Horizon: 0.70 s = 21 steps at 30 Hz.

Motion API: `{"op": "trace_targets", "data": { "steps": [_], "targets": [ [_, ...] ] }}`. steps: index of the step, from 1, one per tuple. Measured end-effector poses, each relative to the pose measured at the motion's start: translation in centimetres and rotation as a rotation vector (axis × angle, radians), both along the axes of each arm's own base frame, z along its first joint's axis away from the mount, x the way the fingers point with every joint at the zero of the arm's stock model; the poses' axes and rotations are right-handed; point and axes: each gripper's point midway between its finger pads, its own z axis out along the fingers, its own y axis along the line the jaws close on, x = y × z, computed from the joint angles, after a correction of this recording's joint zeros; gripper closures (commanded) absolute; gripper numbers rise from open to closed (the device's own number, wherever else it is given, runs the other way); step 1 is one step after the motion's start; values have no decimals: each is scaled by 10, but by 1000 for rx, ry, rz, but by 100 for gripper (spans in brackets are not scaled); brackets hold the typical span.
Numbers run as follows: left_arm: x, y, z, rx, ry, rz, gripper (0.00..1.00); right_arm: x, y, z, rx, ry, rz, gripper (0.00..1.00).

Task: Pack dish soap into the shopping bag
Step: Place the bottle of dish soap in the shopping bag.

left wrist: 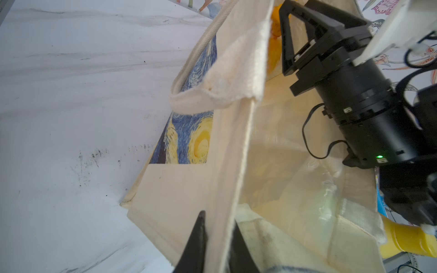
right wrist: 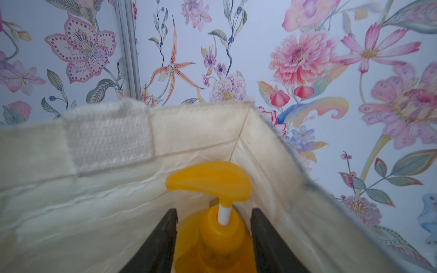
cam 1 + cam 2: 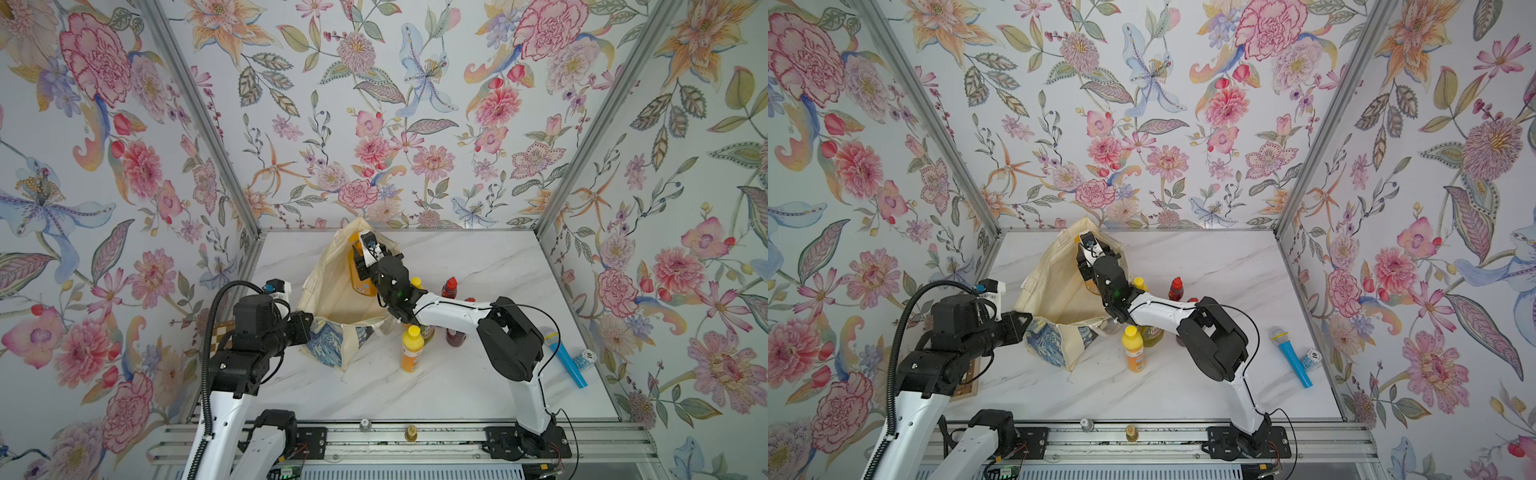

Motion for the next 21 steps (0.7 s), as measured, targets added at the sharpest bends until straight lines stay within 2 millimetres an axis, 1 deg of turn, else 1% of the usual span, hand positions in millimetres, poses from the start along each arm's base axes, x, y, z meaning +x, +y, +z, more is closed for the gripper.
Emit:
{"op": "trace_targets", "data": {
  "steps": [2,4,5,8,11,14,15,17,19,21],
  "targets": [
    [1,0,-2,0,-4,0,85,-2,-1,24,34,-26,0,40],
    [1,0,-2,0,-8,0,85,-5,-3,43,60,-46,1,40],
    [1,0,-2,0,-11,0,85,-6,-5,49,67,-51,2,37],
    [1,0,-3,-2,-17,-1,85,-11,-6,60,74,-53,5,28],
    [2,-1,-1,-7,-26,-5,79,-15,-4,63,59,-27,13,22],
    [2,-3,1,-20,-37,-13,71,-18,-2,68,47,19,23,16],
    [2,-4,2,-24,-41,-15,68,-21,-3,73,43,36,29,13],
    [2,-4,3,-27,-45,-15,57,-26,-8,84,43,66,33,5],
    [3,-4,3,-25,-48,-16,45,-32,-16,104,53,90,37,0],
    [3,-4,4,-20,-52,-15,34,-39,-26,122,62,116,36,1]
  ]
}}
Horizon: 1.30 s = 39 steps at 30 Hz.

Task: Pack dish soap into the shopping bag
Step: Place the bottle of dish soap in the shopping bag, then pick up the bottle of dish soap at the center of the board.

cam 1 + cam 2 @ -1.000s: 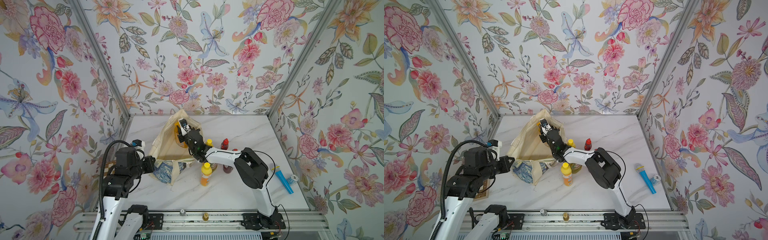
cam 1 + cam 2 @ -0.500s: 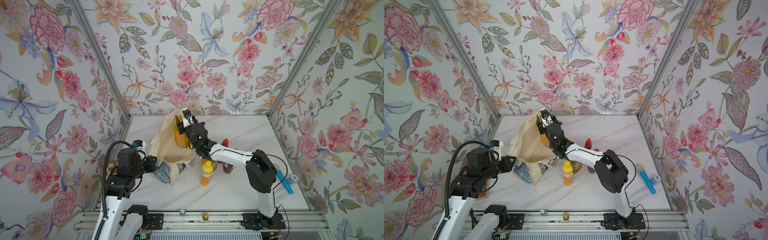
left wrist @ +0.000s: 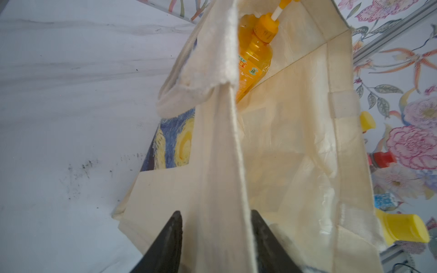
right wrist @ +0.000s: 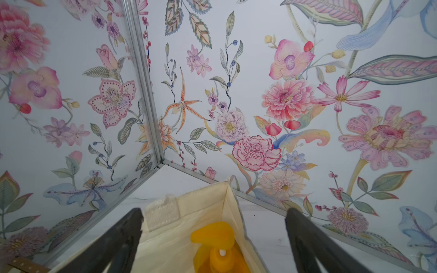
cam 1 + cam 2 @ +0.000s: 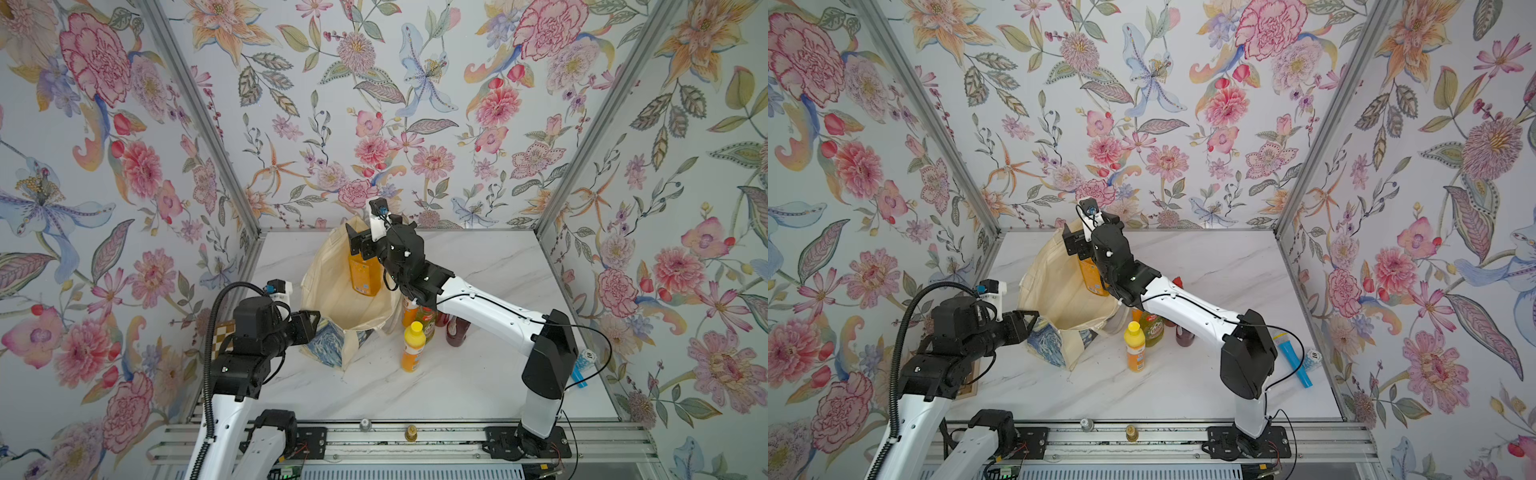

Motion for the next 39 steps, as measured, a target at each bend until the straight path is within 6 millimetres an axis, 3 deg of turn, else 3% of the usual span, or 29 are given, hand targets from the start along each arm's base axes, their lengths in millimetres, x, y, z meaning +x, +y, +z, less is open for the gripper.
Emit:
{"op": "trace_targets", "data": {
  "steps": [5,8,21,25,30,39],
  "targets": [
    [3,5,12,26,-38,16,7,-24,-32,36,9,71,-1,1],
    [6,10,23,47,-72,37,1,-42,-54,39,-9,138,6,1],
    [27,29,64,101,-254,142,1,-133,-136,-15,-141,456,66,5],
    [36,28,72,109,-295,140,1,-156,-143,-35,-200,542,99,7],
    [49,26,67,135,-289,121,1,-183,-142,-66,-316,647,140,10],
    [53,31,52,218,-261,104,1,-204,-131,-115,-460,801,176,16]
  ]
}}
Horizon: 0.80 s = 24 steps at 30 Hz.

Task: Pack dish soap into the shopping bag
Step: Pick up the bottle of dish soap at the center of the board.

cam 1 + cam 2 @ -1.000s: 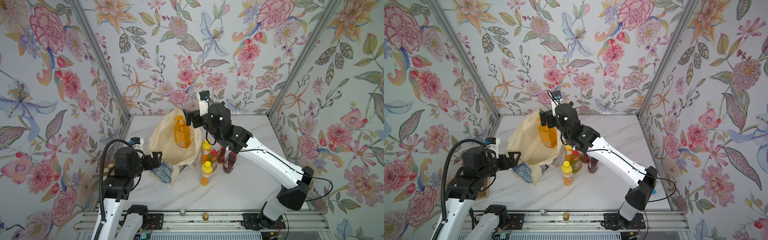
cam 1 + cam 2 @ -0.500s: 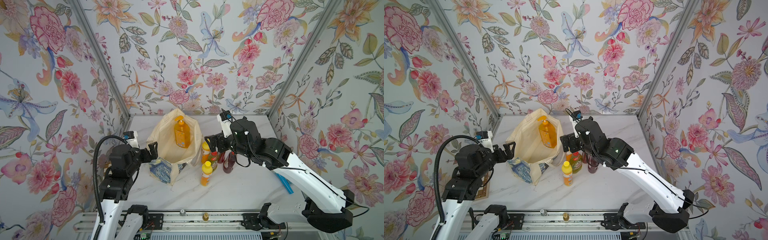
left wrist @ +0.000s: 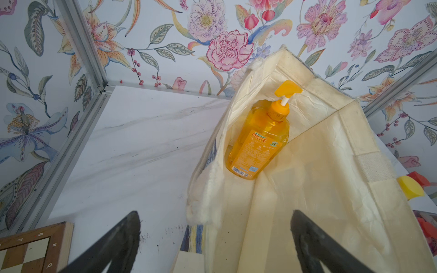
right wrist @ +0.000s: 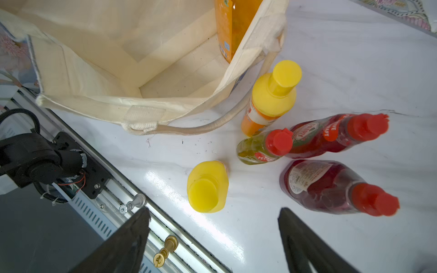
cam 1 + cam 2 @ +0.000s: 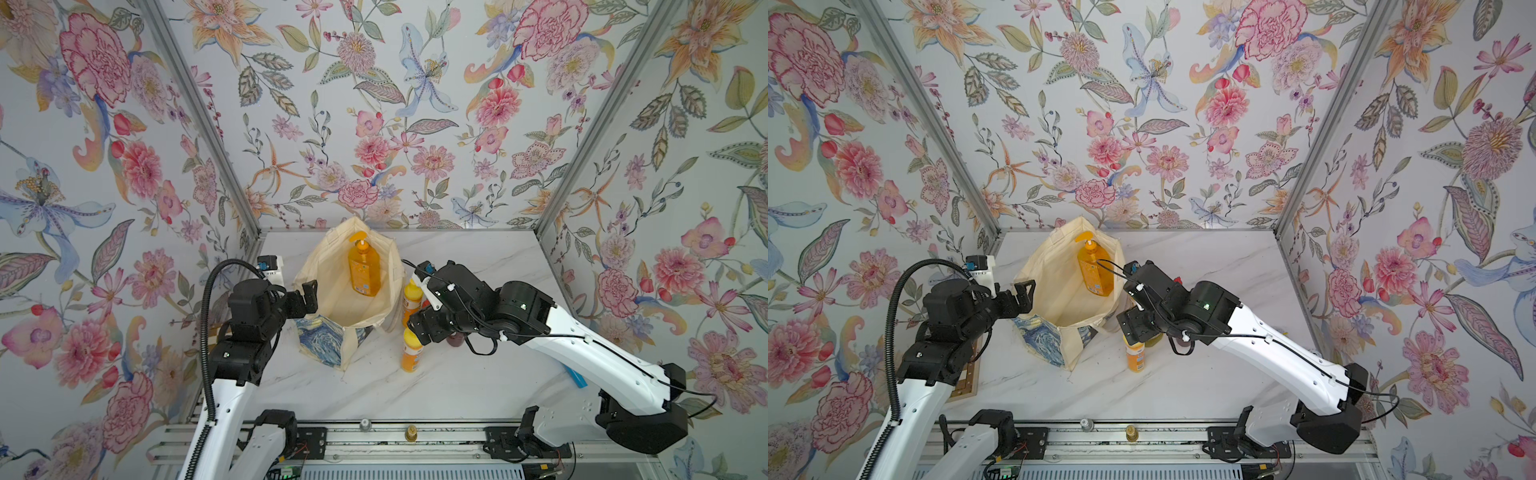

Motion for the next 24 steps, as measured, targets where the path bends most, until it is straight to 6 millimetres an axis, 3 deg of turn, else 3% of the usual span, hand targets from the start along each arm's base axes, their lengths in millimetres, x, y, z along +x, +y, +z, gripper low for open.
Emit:
{"op": "trace_targets", "data": {
  "steps": [7,12,24],
  "targets": [
    [-3,-3,-29,16,63,-24,1,-6,14,-38,-84,91,26,19],
    [-6,-11,-31,-5,66,-67,1,-10,20,-63,-140,142,31,19],
    [-16,-18,-37,-55,69,-99,1,-7,18,-86,-212,152,-14,23]
  ]
}}
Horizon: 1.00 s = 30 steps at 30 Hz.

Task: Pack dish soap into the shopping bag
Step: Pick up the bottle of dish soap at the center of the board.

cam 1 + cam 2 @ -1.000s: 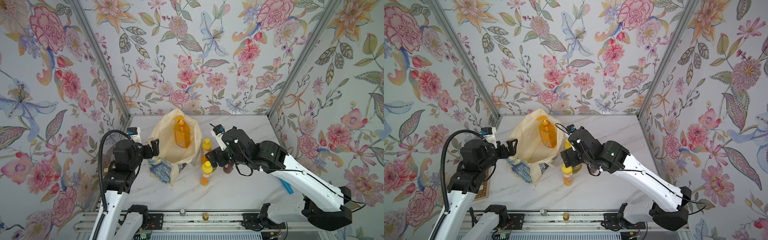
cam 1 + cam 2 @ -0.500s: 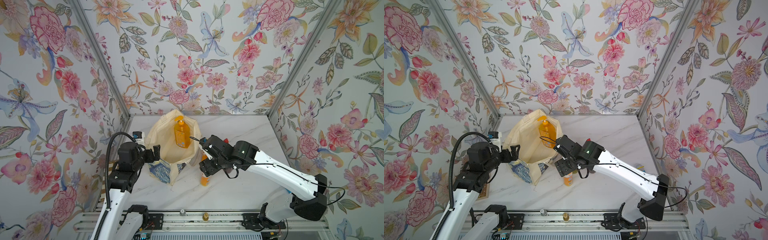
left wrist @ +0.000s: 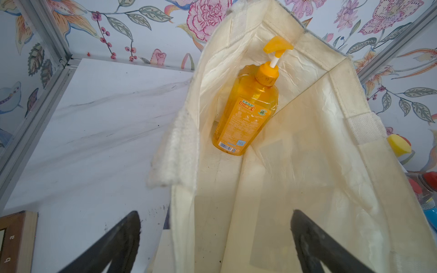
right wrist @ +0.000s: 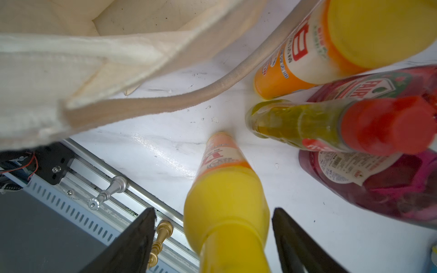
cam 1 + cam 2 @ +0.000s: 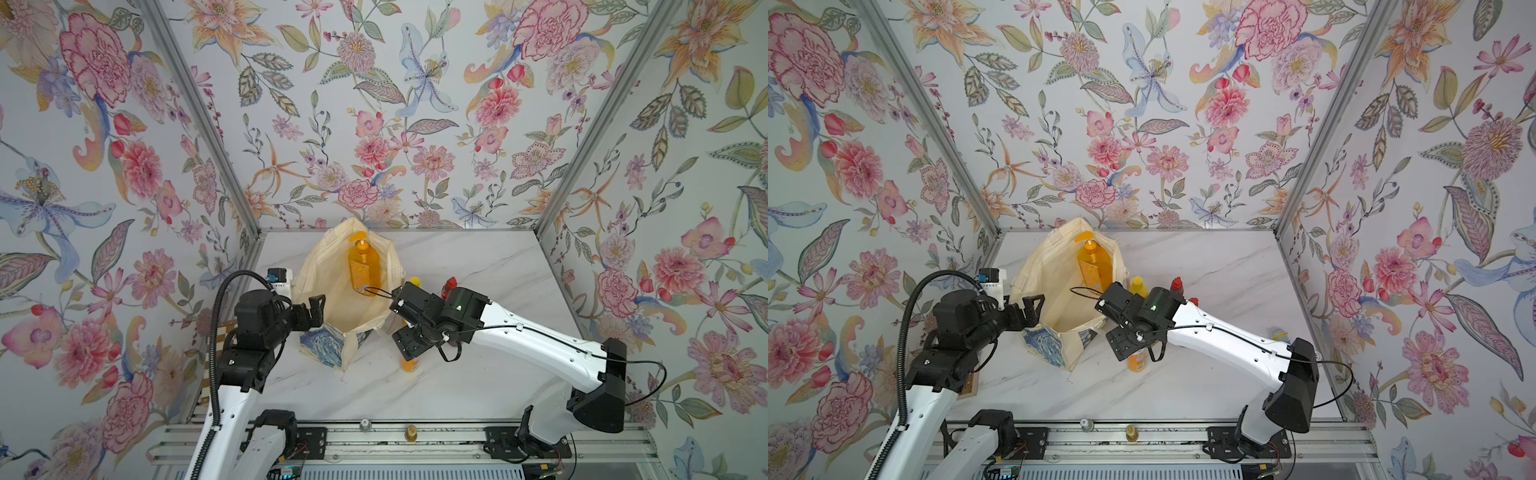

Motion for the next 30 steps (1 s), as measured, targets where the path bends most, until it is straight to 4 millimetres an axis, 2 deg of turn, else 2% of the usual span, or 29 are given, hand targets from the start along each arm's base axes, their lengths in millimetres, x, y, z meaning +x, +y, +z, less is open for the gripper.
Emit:
{"op": "trace_targets", "data": {
  "steps": [6,11,20,21,26,30],
  "targets": [
    [-3,-4,-13,-29,35,-11,1,2,-5,-13,-41,-3,-17,26],
    [-4,-6,-16,-38,44,-17,1,3,-7,-21,-57,-7,-23,28],
    [-4,-7,-17,-45,52,-24,0,12,2,-20,-18,-44,-34,28],
    [-3,-7,-17,-45,53,-24,1,13,2,-20,-17,-48,-36,26],
    [-7,-7,-28,-41,103,-22,1,15,3,-20,-11,-59,-47,23],
    [-12,-6,-36,-34,150,-17,1,15,3,-21,-11,-58,-49,29]
  ]
}}
